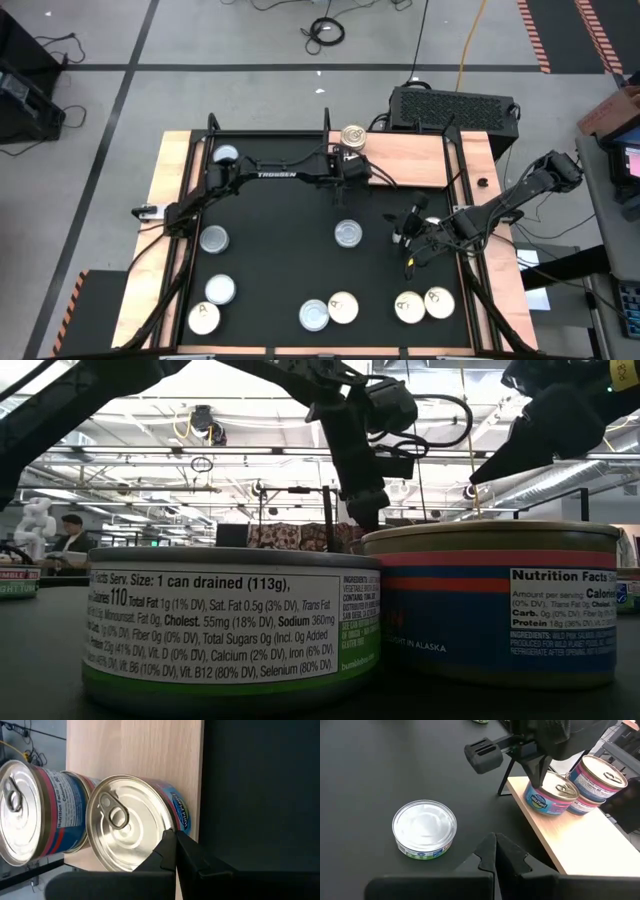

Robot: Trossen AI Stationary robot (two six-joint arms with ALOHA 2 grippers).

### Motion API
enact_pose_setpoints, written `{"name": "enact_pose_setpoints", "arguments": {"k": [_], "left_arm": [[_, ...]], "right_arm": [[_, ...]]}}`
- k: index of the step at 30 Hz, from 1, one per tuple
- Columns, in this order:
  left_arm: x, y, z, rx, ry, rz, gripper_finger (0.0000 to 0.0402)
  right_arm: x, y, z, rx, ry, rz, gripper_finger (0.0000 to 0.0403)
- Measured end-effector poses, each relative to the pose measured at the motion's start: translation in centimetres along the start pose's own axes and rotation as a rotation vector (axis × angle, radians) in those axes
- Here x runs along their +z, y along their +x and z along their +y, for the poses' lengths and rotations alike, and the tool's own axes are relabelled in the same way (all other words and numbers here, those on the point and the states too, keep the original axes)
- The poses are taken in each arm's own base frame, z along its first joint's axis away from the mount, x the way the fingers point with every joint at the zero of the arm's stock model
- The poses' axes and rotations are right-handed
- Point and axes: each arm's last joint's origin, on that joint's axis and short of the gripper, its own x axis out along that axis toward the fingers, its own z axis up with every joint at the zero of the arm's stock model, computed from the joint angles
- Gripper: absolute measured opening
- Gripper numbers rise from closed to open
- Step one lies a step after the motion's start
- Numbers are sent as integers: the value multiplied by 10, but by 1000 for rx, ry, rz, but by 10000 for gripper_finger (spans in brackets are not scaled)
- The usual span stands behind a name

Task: Stack canned seafood by type on shelf
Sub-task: Put the blue-pink tuna can aligned with the other blue-pink tuna can on the shelf, then stack the blue-pink tuna can on top of the bottom blue-pink tuna can on the shelf

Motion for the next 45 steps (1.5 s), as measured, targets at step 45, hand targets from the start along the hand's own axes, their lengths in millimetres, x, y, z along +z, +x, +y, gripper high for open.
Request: {"name": "enact_pose_setpoints", "arguments": {"k": [45], "left_arm": [[11, -60, -17, 51, 23, -58, 50]], "right_arm": [[0, 0, 0, 5, 2, 1, 0]]}}
